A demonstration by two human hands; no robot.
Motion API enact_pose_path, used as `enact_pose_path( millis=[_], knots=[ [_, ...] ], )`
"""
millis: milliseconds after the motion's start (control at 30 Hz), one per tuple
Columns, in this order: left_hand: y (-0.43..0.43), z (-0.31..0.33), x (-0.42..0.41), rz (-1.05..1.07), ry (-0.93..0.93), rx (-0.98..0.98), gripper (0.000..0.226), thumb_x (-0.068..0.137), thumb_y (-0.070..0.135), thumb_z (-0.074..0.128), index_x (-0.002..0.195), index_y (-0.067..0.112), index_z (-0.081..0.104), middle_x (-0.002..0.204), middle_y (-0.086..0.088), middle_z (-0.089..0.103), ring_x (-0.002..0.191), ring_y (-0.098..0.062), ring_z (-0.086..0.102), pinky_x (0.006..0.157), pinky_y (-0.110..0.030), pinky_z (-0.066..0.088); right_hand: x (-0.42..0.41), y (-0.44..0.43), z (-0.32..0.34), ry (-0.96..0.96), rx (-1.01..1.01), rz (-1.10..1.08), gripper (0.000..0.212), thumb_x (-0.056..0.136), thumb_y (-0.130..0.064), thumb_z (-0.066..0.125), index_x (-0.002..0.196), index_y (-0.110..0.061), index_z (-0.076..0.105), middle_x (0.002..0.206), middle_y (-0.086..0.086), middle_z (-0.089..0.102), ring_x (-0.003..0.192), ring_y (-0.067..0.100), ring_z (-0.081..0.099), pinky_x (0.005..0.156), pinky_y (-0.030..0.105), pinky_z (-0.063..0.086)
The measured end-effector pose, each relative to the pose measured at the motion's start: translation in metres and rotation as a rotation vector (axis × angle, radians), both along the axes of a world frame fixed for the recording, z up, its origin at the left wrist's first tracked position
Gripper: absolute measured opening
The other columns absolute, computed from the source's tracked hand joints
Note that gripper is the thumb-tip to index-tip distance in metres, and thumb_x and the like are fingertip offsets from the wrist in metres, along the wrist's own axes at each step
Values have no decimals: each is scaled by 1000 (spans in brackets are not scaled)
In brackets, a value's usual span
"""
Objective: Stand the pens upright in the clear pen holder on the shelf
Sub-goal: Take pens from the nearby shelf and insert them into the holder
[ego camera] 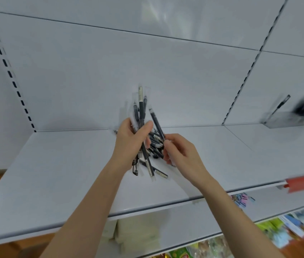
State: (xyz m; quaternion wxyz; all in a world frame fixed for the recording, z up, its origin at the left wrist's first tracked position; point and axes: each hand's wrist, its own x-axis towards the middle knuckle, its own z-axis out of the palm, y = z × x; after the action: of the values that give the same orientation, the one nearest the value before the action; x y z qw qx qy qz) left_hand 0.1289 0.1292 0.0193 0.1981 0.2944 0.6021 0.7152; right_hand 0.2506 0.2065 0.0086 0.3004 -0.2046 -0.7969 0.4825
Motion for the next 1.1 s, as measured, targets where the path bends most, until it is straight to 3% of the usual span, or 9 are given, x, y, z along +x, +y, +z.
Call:
enact_pose_path(
  millis=[100, 200, 367, 533, 600, 700, 833, 967, 1100],
  knots=[
    [5, 5, 6, 39, 17, 42, 26, 85, 22, 63, 98, 3, 51, 61, -8, 56, 42, -8, 53, 44, -18, 43, 10, 0, -1, 19, -40, 31, 16, 93, -10, 45, 92, -12, 60, 61, -3, 53, 52, 8, 48, 53, 15, 42],
    [11, 8, 17, 71, 31, 68, 23, 84, 13, 64, 96, 7, 46, 66, -8, 54, 38, -6, 50, 43, -17, 44, 25, 4, -2, 36, -97, 28, 20, 93, -8, 46, 91, -17, 64, 57, -7, 51, 51, 9, 46, 50, 20, 43],
    [27, 8, 45, 77, -5, 72, 24, 82, 10, 66, 94, 7, 46, 66, -9, 54, 37, -6, 50, 43, -17, 45, 64, 20, 1, 48, -190, -4, 16, 90, -9, 51, 92, -13, 67, 60, 1, 51, 50, 12, 45, 50, 21, 44],
    [60, 7, 97, 100, -22, 102, 24, 84, 8, 65, 99, 4, 46, 60, -11, 51, 35, -7, 48, 41, -18, 42, 123, 57, 1, 332, -558, -142, 6, 82, -6, 59, 87, -10, 61, 66, 3, 69, 55, 11, 60, 52, 17, 50],
    [80, 3, 127, 73, -34, 90, 25, 84, 9, 64, 101, 3, 47, 57, -12, 51, 35, -9, 48, 42, -20, 44, 154, 78, 0, 444, -618, -202, 5, 82, -5, 58, 84, -8, 61, 68, 5, 70, 57, 10, 64, 54, 15, 51],
    [111, -2, 181, 17, -88, 85, 26, 85, 10, 62, 105, -2, 50, 62, -12, 56, 39, -9, 51, 44, -20, 47, 210, 113, 1, 538, -581, -311, 9, 83, -9, 58, 75, -10, 63, 69, 4, 68, 62, 11, 66, 56, 15, 53],
    [148, -5, 243, -44, -205, 106, 16, 88, 13, 59, 99, 5, 51, 85, -7, 66, 42, -8, 53, 47, -21, 50, 297, 170, 3, 573, -490, -430, 16, 84, -10, 59, 69, -11, 61, 67, 0, 70, 71, 14, 69, 65, 18, 55],
    [178, -6, 289, -60, -310, 118, 5, 87, 14, 60, 86, 14, 55, 81, -3, 66, 43, -6, 53, 47, -19, 50, 371, 218, 4, 504, -360, -593, 16, 85, -6, 59, 69, -11, 59, 67, -6, 66, 64, 10, 67, 64, 19, 56],
    [208, -7, 314, -31, -371, 128, 4, 89, 14, 58, 88, 13, 55, 80, -2, 67, 43, -5, 54, 46, -18, 50, 422, 267, 1, 378, -215, -793, 8, 84, -14, 63, 81, -9, 59, 74, 4, 65, 59, 6, 66, 59, 20, 55]
  ],
)
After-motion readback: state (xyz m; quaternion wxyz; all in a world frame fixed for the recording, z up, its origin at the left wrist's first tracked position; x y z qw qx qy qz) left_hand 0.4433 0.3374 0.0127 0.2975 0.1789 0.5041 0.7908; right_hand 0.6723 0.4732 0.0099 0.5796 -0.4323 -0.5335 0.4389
